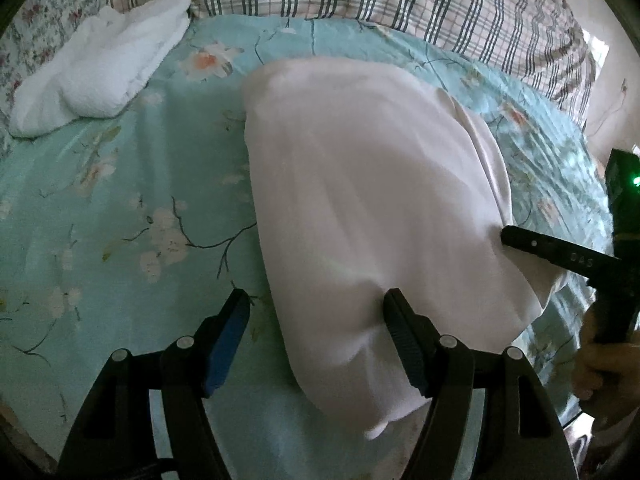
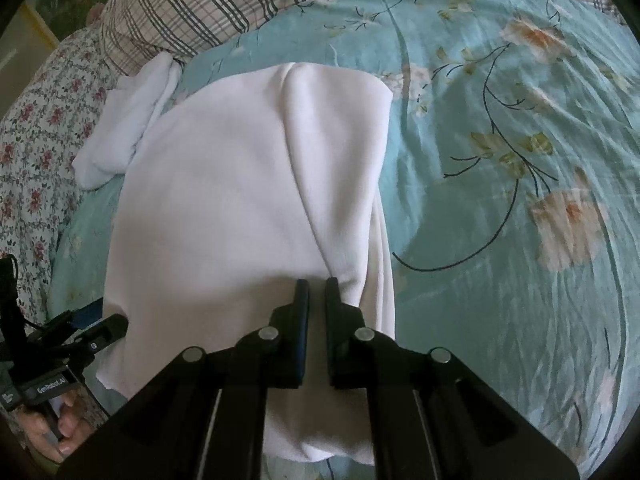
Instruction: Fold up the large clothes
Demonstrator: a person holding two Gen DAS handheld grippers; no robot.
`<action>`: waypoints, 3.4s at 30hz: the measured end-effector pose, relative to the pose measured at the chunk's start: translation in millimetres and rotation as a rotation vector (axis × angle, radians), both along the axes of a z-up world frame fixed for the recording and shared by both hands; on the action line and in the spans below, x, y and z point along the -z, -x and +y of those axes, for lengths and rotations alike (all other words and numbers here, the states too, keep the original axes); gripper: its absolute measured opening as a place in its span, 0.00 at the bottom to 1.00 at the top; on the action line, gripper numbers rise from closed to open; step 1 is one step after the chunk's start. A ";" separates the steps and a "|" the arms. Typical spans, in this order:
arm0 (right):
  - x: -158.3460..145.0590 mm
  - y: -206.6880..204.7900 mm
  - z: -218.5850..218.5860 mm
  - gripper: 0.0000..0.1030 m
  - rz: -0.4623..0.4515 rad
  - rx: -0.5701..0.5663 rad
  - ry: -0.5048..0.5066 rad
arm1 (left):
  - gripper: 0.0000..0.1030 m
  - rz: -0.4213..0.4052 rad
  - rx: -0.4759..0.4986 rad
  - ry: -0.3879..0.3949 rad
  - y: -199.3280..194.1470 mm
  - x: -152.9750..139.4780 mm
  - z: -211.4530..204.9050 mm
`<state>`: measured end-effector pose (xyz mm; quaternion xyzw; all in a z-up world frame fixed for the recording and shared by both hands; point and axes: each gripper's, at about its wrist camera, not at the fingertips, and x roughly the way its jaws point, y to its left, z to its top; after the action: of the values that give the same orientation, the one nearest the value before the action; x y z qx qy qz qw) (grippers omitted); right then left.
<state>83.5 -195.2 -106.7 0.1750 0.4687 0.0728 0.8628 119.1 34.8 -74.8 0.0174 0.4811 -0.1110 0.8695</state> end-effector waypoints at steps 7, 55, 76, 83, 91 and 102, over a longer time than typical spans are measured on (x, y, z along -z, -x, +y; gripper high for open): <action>-4.3 19.6 4.8 0.07 -0.004 -0.002 0.041 | 0.68 -0.027 0.018 -0.085 14.0 -4.1 -7.9; -75.3 179.1 44.1 0.74 -0.193 -0.082 0.069 | 0.96 -0.320 0.011 -0.180 149.3 -101.0 13.8; -45.8 122.6 42.1 0.78 -0.097 -0.104 0.038 | 0.99 -0.165 -0.044 -0.186 73.8 -46.5 22.5; -51.8 93.2 33.8 0.78 -0.091 -0.108 0.045 | 0.99 -0.140 -0.048 -0.183 57.2 -45.3 20.4; -58.9 71.4 30.7 0.78 -0.084 -0.122 0.058 | 0.99 -0.140 -0.027 -0.206 48.3 -52.7 8.3; -72.8 72.9 31.5 0.78 -0.087 -0.161 0.077 | 0.99 -0.180 -0.013 -0.215 55.9 -76.2 -3.8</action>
<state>10.6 -163.7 -33.9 0.0999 0.4459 0.1314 0.8797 63.3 31.1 1.4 0.1172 0.4103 -0.0511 0.9029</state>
